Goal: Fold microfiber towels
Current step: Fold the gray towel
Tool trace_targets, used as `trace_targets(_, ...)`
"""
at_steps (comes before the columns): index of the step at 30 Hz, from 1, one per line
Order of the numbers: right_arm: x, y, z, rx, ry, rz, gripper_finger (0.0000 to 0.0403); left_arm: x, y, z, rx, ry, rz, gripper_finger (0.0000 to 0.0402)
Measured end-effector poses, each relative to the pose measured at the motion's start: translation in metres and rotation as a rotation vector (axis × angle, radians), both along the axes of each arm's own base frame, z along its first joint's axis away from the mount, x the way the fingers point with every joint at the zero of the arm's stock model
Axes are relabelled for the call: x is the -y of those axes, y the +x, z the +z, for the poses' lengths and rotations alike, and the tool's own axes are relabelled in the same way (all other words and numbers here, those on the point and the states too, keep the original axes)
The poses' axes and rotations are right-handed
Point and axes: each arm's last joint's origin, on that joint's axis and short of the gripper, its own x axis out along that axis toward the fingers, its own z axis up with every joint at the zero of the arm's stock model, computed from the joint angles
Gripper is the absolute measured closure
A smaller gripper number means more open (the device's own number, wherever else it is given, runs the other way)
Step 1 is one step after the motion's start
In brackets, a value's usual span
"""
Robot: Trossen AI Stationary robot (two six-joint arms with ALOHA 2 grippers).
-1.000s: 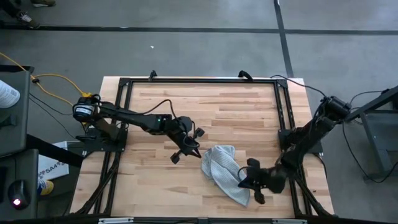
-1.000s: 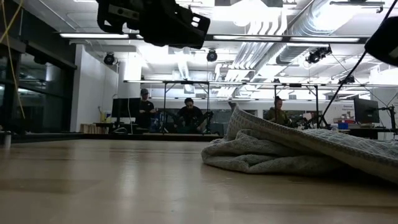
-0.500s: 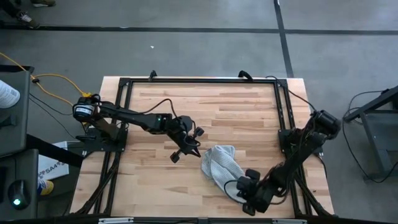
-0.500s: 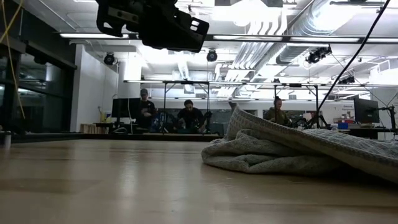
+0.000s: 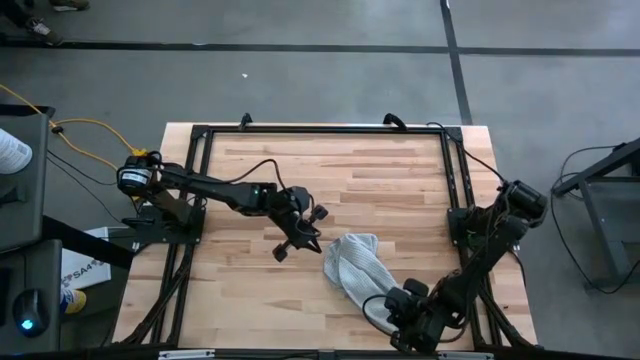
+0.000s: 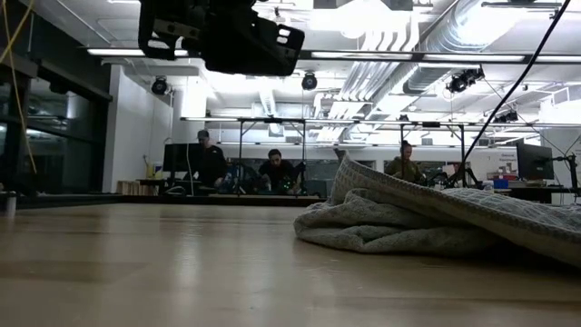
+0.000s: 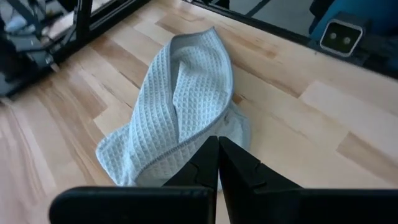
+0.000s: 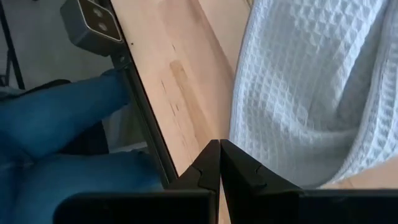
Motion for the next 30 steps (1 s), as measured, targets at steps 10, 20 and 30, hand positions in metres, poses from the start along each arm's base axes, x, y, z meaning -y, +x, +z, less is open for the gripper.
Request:
trace_targets(10,-0.003,0.001,0.001,0.002,0.063,-0.042,0.0401,-0.002,0.015,-0.017,0.034,0.125,0.042,0.0391)
trace_targets(20,-0.003,0.001,0.002,0.026,0.045,-0.055,0.0401,-0.004,0.06,-0.007,-0.2,0.185,0.198,0.0391)
trace_targets(30,-0.006,-0.003,0.002,0.024,0.046,-0.031,0.04,-0.004,0.073,-0.004,-0.284,0.218,0.251,0.0391)
